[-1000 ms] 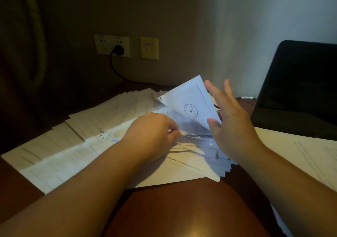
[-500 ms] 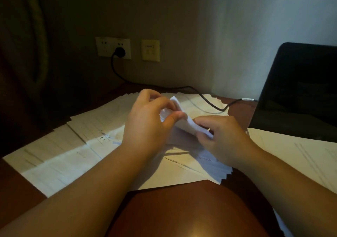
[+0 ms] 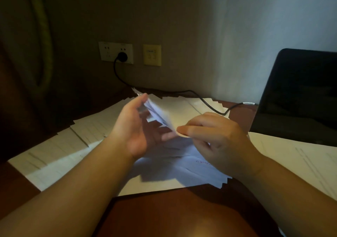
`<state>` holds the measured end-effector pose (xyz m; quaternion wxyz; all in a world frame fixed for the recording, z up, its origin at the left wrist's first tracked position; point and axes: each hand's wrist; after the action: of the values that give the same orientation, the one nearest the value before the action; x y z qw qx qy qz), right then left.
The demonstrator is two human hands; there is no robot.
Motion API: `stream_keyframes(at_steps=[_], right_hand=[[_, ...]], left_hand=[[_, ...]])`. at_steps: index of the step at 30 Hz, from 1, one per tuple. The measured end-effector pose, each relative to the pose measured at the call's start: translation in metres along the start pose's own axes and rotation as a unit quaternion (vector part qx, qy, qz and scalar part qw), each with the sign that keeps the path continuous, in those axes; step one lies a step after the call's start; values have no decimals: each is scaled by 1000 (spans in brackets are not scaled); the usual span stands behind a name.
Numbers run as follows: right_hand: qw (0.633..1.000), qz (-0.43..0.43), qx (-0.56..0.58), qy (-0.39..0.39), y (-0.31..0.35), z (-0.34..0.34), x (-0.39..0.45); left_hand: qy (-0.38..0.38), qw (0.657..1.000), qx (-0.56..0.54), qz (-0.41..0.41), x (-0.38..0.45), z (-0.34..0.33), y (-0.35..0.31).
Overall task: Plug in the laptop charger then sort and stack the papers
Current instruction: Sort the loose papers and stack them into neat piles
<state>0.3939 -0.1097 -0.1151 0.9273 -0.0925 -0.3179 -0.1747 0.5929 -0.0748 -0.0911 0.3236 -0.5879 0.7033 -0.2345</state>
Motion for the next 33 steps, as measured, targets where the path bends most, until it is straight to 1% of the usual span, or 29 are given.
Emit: stream_keyframes(at_steps=[2, 5, 6, 8, 10, 12, 14, 18, 21, 23, 25, 28, 30, 33], right_hand=[[1000, 3, 2, 18, -1, -1, 0], [999, -7, 12, 45, 2, -2, -1], [998, -32, 33, 51, 5, -2, -2], [986, -113, 111, 59, 7, 1, -3], [962, -193, 186, 53, 3, 2, -5], [940, -256, 220, 39, -5, 2, -7], [924, -300, 236, 28, -10, 1, -7], [883, -374, 282, 20, -15, 2, -5], [861, -400, 314, 8, -17, 3, -3], [839, -418, 348, -12, -17, 3, -2], [804, -436, 401, -39, -17, 4, 1], [744, -438, 492, -112, -18, 5, 1], [712, -446, 521, -149, -19, 5, 1], [690, -485, 521, -129, -21, 10, -1]], left_hand=[[-23, 999, 37, -5, -6, -4, -4], [-42, 993, 108, 22, -12, -9, -4], [-47, 990, 127, 27, -13, -9, -4], [-69, 987, 145, 20, -10, -6, -4], [-83, 986, 148, -8, -5, 0, -5], [-74, 982, 163, -55, -2, 1, -6], [-49, 978, 178, -99, -1, 2, -7], [-27, 966, 200, -163, -5, -3, -10], [0, 959, 205, -196, -10, -7, -12], [21, 955, 212, -204, -14, -10, -13], [36, 953, 215, -208, -16, -11, -13], [56, 951, 220, -211, -19, -10, -15], [65, 946, 237, -211, -21, -8, -17], [82, 941, 259, -203, -25, -6, -18]])
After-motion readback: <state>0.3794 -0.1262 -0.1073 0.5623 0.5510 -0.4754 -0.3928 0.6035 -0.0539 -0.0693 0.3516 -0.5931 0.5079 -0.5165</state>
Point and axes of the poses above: each hand's wrist, its own x-axis towards the middle knuckle, its own z-axis out of the back of the hand, y = z × x, and after that the axes turned 6 degrees about y, right-handed
